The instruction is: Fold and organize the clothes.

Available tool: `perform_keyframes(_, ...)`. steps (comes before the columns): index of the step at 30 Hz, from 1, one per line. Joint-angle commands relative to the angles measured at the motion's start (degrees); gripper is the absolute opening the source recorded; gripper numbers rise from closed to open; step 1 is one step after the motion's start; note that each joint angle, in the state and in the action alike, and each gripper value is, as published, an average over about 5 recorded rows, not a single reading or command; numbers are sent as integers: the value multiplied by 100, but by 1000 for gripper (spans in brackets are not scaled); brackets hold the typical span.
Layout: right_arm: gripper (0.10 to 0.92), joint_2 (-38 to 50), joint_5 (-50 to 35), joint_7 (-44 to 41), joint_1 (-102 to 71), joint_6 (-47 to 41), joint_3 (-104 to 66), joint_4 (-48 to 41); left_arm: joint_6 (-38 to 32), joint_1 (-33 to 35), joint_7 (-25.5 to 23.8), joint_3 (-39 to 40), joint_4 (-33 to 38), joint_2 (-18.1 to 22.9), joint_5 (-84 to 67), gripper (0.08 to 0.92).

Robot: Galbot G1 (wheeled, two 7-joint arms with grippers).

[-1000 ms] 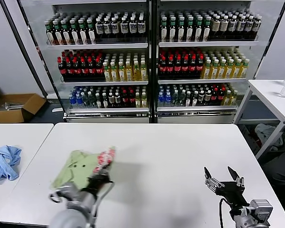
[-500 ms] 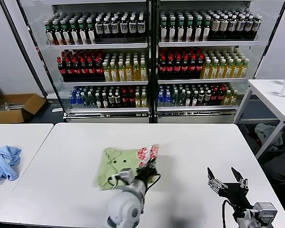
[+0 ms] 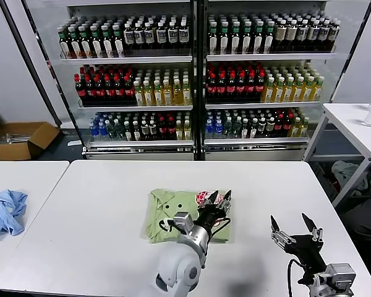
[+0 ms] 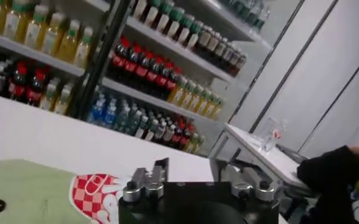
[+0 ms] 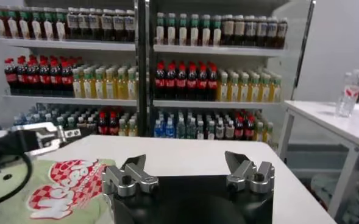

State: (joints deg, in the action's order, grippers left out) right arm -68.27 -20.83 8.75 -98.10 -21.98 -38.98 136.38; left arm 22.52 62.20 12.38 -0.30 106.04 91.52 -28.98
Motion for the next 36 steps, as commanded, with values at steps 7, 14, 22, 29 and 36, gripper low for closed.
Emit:
perform_keyframes(7, 823, -181, 439, -165, -8, 868, 253, -353, -735, 1782, -252, -1993, 1988, -1621, 1056, 703)
perform_keyframes(14, 822, -264, 473, -172, 131, 871, 321, -629, -713, 2072, -222, -2711, 2159, -2150, 720, 820)
perform_keyframes(22, 823, -433, 447, -86, 162, 1034, 427, -614, -705, 2207, -191, -2948, 2147, -2387, 511, 823)
perform_keyframes(29, 823, -488, 522, -155, 108, 1039, 448, -559, -678, 2313, -195, -2953, 2157, -2371, 497, 823)
perform_keyframes(36, 823, -547, 532, -140, 424, 743, 773, -799, -646, 2327, -206, -2941, 2039, -2325, 516, 823)
